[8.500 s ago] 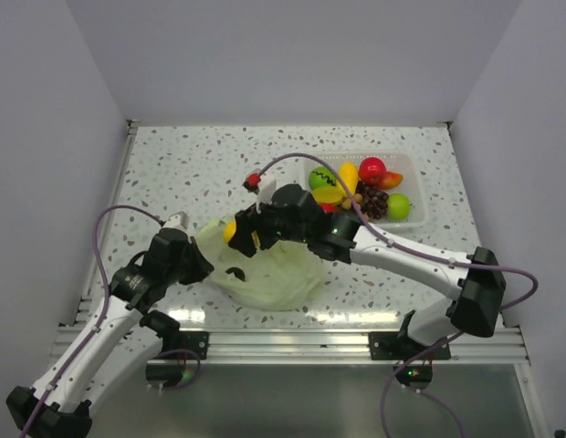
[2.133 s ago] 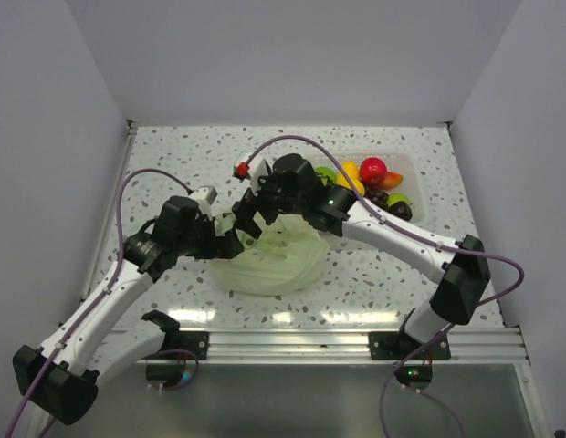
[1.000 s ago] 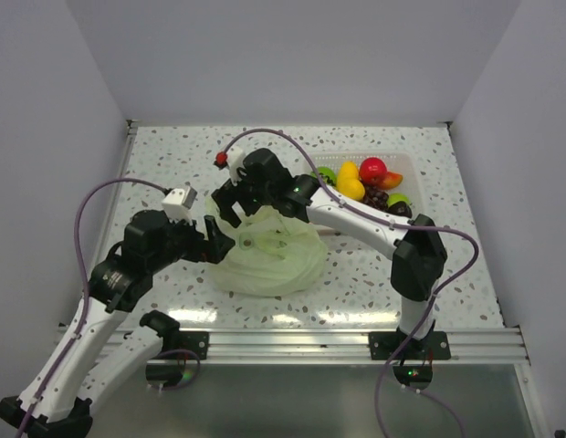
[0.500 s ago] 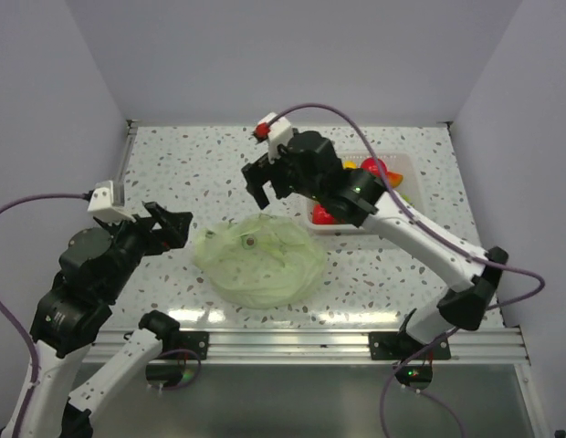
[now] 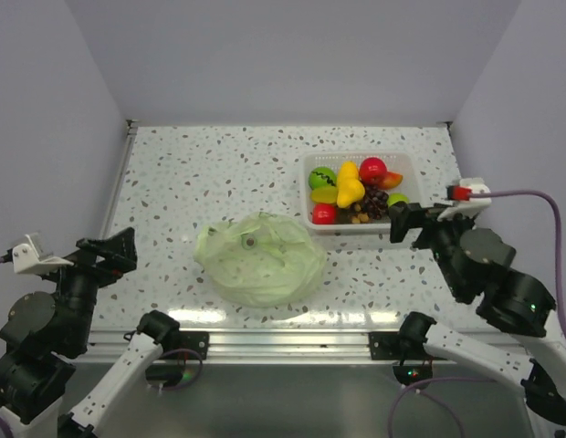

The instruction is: Untie the knot of the plastic bag and take out the fruit

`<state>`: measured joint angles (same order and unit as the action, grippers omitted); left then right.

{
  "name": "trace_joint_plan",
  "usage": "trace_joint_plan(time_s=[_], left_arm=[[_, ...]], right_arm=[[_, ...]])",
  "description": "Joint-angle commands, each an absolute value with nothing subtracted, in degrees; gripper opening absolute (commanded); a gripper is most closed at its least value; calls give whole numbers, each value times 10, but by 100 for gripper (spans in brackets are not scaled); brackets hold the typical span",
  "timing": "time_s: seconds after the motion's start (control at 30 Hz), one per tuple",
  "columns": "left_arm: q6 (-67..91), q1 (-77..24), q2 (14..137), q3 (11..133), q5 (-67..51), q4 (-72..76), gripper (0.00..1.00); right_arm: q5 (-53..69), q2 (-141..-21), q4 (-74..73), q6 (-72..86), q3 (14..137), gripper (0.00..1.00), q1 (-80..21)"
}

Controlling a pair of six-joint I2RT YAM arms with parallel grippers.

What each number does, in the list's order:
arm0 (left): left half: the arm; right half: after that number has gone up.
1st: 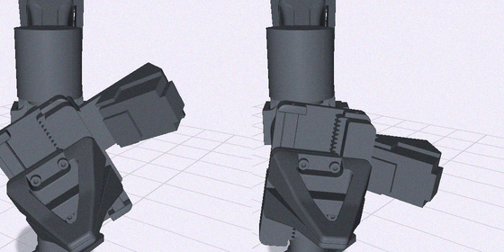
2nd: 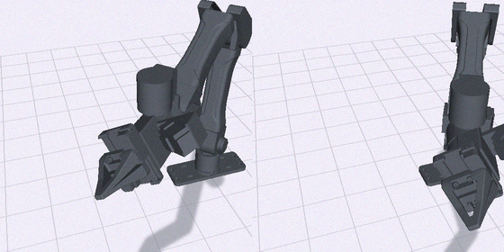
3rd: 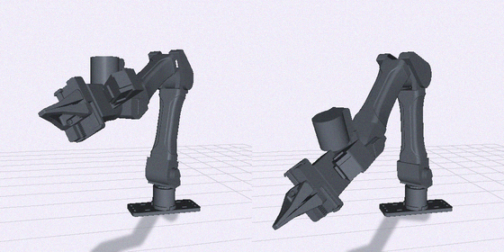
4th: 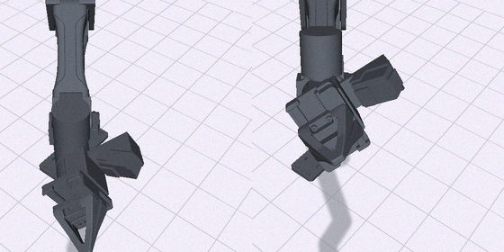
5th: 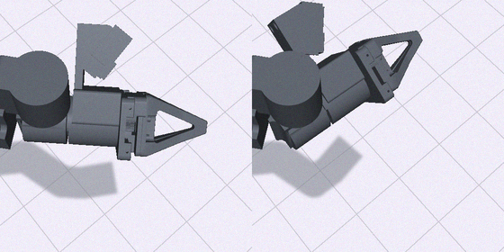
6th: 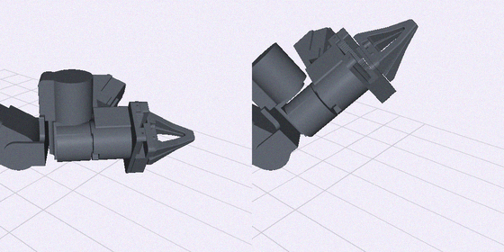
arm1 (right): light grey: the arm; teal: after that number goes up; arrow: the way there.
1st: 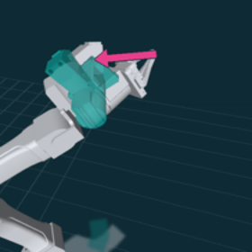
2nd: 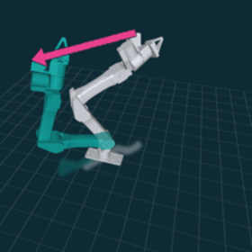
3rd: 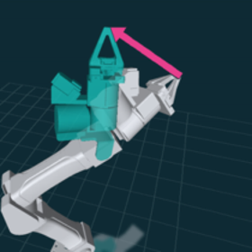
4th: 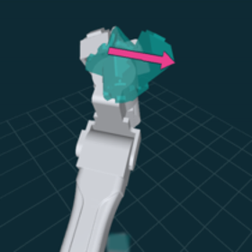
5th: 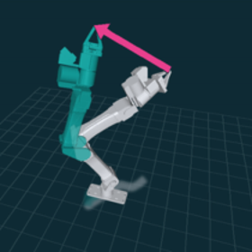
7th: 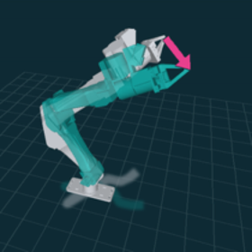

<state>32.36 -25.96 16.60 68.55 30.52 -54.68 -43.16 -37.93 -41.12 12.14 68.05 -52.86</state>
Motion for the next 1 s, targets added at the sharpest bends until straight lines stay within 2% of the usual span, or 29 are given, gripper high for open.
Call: trace_joint_plan(time_s=[0.0, 0.1, 0.33, 0.77, 0.97], left_arm=[[329, -261, 148, 691, 380, -573, 100], [360, -262, 127, 687, 423, -595, 100], [375, -261, 98, 668, 419, -593, 100], [398, -261, 87, 636, 407, -577, 100], [398, -261, 86, 616, 409, -562, 100]], right_arm=[[-539, -278, -460, 164, 650, 99, -530], [-576, -223, -495, 174, 625, 99, -529], [-617, -99, -560, 223, 605, 99, -530], [-650, -14, -599, 261, 623, 99, -530], [-640, -12, -602, 261, 623, 99, -531]])
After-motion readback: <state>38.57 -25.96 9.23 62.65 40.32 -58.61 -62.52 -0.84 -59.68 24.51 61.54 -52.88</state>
